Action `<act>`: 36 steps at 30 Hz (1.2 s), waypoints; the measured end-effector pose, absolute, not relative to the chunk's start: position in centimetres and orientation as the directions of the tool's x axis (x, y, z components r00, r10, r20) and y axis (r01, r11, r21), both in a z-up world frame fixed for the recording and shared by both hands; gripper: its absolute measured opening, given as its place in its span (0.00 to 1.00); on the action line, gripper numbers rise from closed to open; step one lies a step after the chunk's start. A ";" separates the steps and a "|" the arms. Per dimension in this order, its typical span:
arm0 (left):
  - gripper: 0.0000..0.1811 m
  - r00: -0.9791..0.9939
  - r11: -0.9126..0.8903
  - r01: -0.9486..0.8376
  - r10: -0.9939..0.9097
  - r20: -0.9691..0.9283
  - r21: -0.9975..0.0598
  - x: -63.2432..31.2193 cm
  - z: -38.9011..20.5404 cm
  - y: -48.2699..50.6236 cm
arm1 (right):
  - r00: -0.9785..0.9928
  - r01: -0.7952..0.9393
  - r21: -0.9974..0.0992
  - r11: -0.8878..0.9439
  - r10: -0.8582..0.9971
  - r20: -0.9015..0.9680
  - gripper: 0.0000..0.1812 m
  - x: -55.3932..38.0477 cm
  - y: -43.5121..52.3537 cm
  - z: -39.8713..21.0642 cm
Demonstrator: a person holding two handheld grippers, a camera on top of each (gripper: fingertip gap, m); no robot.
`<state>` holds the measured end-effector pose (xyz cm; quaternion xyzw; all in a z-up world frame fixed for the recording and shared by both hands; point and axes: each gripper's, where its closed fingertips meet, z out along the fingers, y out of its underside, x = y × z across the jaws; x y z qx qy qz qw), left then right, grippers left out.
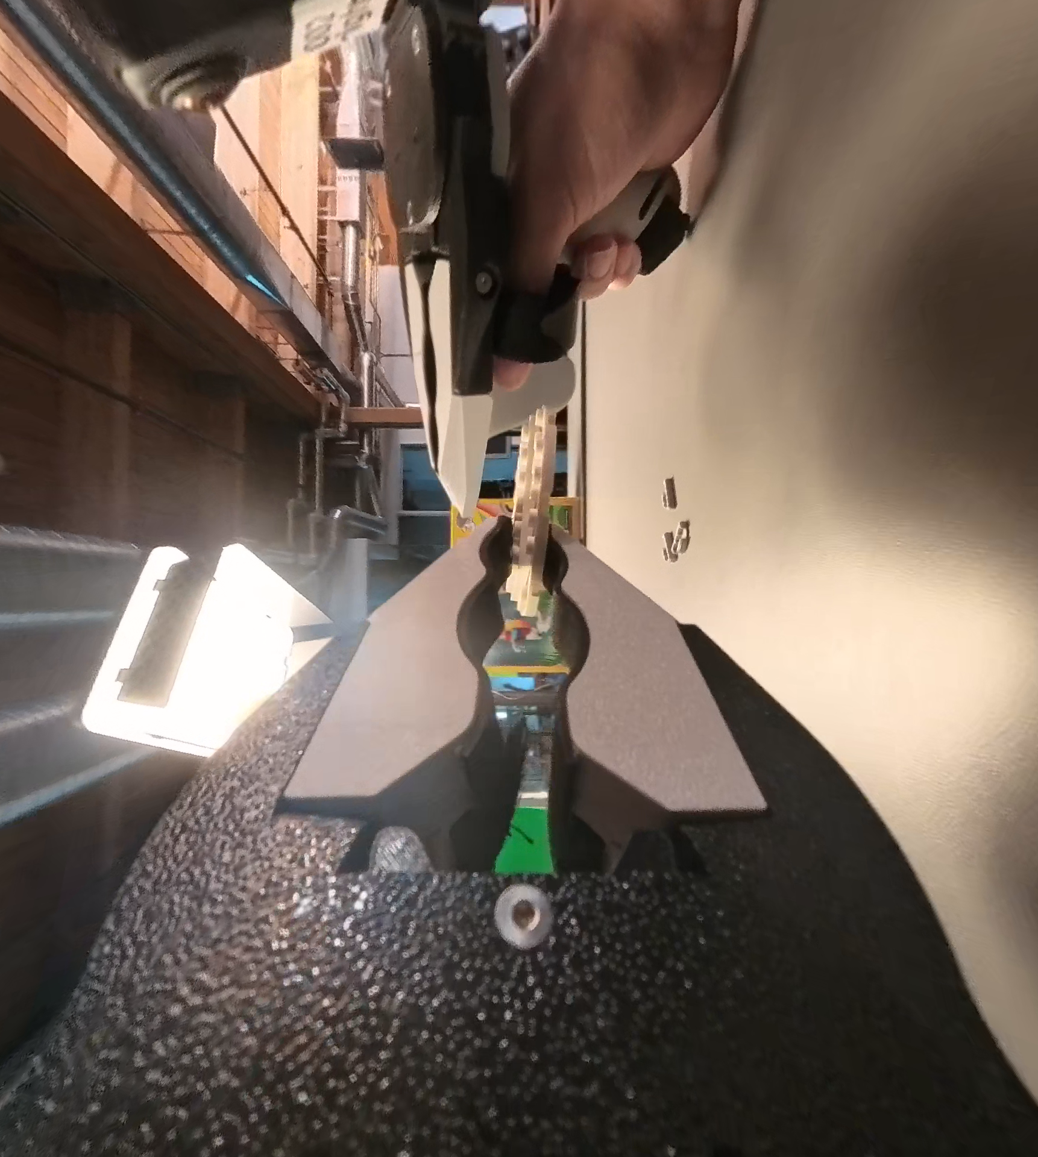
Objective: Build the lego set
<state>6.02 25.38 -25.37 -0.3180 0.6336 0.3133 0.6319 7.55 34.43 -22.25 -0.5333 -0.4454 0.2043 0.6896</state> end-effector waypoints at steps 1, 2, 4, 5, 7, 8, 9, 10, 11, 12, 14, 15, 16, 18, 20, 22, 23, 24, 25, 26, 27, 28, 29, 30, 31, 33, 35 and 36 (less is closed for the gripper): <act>0.03 -0.008 0.603 -0.797 0.000 -1.000 0.007 6.1 -25.4 25.3 | 0.520 0.193 -0.918 0.347 0.757 0.395 0.03 7.6 34.4 -22.2; 0.03 -0.016 0.605 -0.796 0.007 -1.000 0.017 6.2 -25.5 25.2 | 0.519 0.193 -0.919 0.345 0.759 0.394 0.03 7.6 34.4 -22.2; 0.04 -0.028 0.610 -0.792 0.015 -0.999 0.031 6.4 -25.6 25.1 | 0.520 0.199 -0.918 0.344 0.757 0.396 0.03 7.6 34.5 -22.3; 0.04 -0.030 0.612 -0.790 0.012 -0.999 0.031 6.4 -25.7 25.1 | 0.525 0.214 -0.911 0.352 0.745 0.411 0.03 7.6 34.6 -22.3; 0.03 -0.034 0.617 -0.786 0.012 -0.999 0.034 6.5 -25.8 25.0 | 0.516 0.236 -0.896 0.376 0.733 0.443 0.03 7.5 34.3 -22.2; 0.03 -0.036 0.619 -0.785 0.014 -0.999 0.037 6.6 -25.8 25.0 | 0.505 0.230 -0.894 0.385 0.738 0.448 0.03 7.3 34.0 -22.0; 0.03 -0.037 0.618 -0.785 0.017 -0.999 0.039 6.6 -25.8 25.1 | 0.495 0.221 -0.894 0.390 0.745 0.447 0.03 7.1 33.7 -21.7; 0.03 -0.037 0.617 -0.786 0.020 -0.999 0.042 6.6 -25.8 25.1 | 0.474 0.209 -0.898 0.388 0.762 0.440 0.03 7.0 33.4 -21.4; 0.03 -0.037 0.617 -0.786 0.020 -0.999 0.042 6.6 -25.8 25.1 | 0.434 0.192 -0.906 0.376 0.796 0.422 0.03 6.6 32.8 -21.1; 0.04 -0.037 0.619 -0.785 0.020 -0.999 0.041 6.6 -25.8 25.1 | 0.379 0.176 -0.919 0.352 0.838 0.393 0.03 6.3 32.2 -20.9; 0.04 -0.038 0.616 -0.786 0.031 -0.999 0.049 6.5 -25.7 25.2 | 0.244 0.172 -0.943 0.283 0.916 0.319 0.03 5.7 30.6 -20.7; 0.03 -0.040 0.614 -0.787 0.035 -0.999 0.053 6.5 -25.7 25.2 | 0.179 0.199 -0.951 0.236 0.946 0.272 0.03 5.5 30.0 -21.0; 0.03 -0.040 0.614 -0.787 0.037 -0.998 0.055 6.5 -25.7 25.2 | 0.115 0.239 -0.953 0.189 0.969 0.221 0.03 5.4 29.4 -21.4; 0.03 -0.042 0.617 -0.785 0.039 -0.998 0.057 6.6 -25.7 25.2 | 0.021 0.321 -0.939 0.122 0.991 0.135 0.03 5.3 28.2 -22.3; 0.03 -0.046 0.617 -0.784 0.045 -0.998 0.064 6.6 -25.7 25.3 | -0.005 0.404 -0.907 0.121 0.992 0.129 0.03 5.3 27.9 -23.2; 0.03 -0.048 0.618 -0.783 0.046 -0.998 0.066 6.6 -25.8 25.3 | -0.021 0.449 -0.881 0.147 0.988 0.154 0.03 5.3 27.6 -23.8; 0.03 -0.048 0.618 -0.784 0.046 -0.998 0.066 6.6 -25.8 25.3 | -0.030 0.461 -0.875 0.149 0.988 0.153 0.03 5.2 27.4 -24.0; 0.03 -0.049 0.617 -0.784 0.046 -0.998 0.067 6.6 -25.8 25.3 | -0.037 0.468 -0.871 0.149 0.988 0.149 0.03 5.2 27.2 -24.1; 0.03 -0.049 0.618 -0.783 0.047 -0.998 0.068 6.6 -25.8 25.4 | -0.039 0.473 -0.868 0.150 0.988 0.149 0.03 5.2 27.1 -24.2; 0.03 -0.049 0.619 -0.782 0.048 -0.998 0.069 6.6 -25.8 25.4 | -0.040 0.478 -0.865 0.152 0.988 0.151 0.03 5.2 27.1 -24.3; 0.03 -0.049 0.619 -0.782 0.050 -0.998 0.069 6.6 -25.7 25.3 | -0.041 0.485 -0.861 0.151 0.988 0.150 0.03 5.2 27.1 -24.4; 0.03 -0.049 0.620 -0.781 0.051 -0.997 0.071 6.6 -25.7 25.3 | -0.042 0.490 -0.859 0.148 0.988 0.147 0.03 5.2 27.0 -24.5; 0.03 -0.052 0.620 -0.781 0.055 -0.997 0.075 6.7 -25.8 25.3 | -0.045 0.494 -0.857 0.146 0.989 0.142 0.03 5.1 27.0 -24.6; 0.03 -0.055 0.621 -0.780 0.059 -0.997 0.080 6.7 -25.8 25.3 | -0.050 0.496 -0.856 0.143 0.989 0.136 0.03 5.1 26.9 -24.6; 0.03 -0.057 0.621 -0.779 0.060 -0.997 0.082 6.7 -25.8 25.3 | -0.053 0.500 -0.855 0.140 0.990 0.132 0.03 5.1 26.8 -24.7; 0.03 -0.063 0.622 -0.778 0.062 -0.996 0.088 6.7 -25.9 25.3 | -0.055 0.510 -0.850 0.133 0.991 0.122 0.03 5.1 26.8 -24.8; 0.03 -0.064 0.623 -0.777 0.064 -0.996 0.090 6.7 -25.9 25.3 | -0.056 0.516 -0.847 0.127 0.992 0.115 0.03 5.2 26.8 -24.8; 0.03 -0.064 0.624 -0.776 0.064 -0.996 0.090 6.7 -25.8 25.4 | -0.056 0.520 -0.845 0.128 0.992 0.116 0.03 5.3 26.8 -24.8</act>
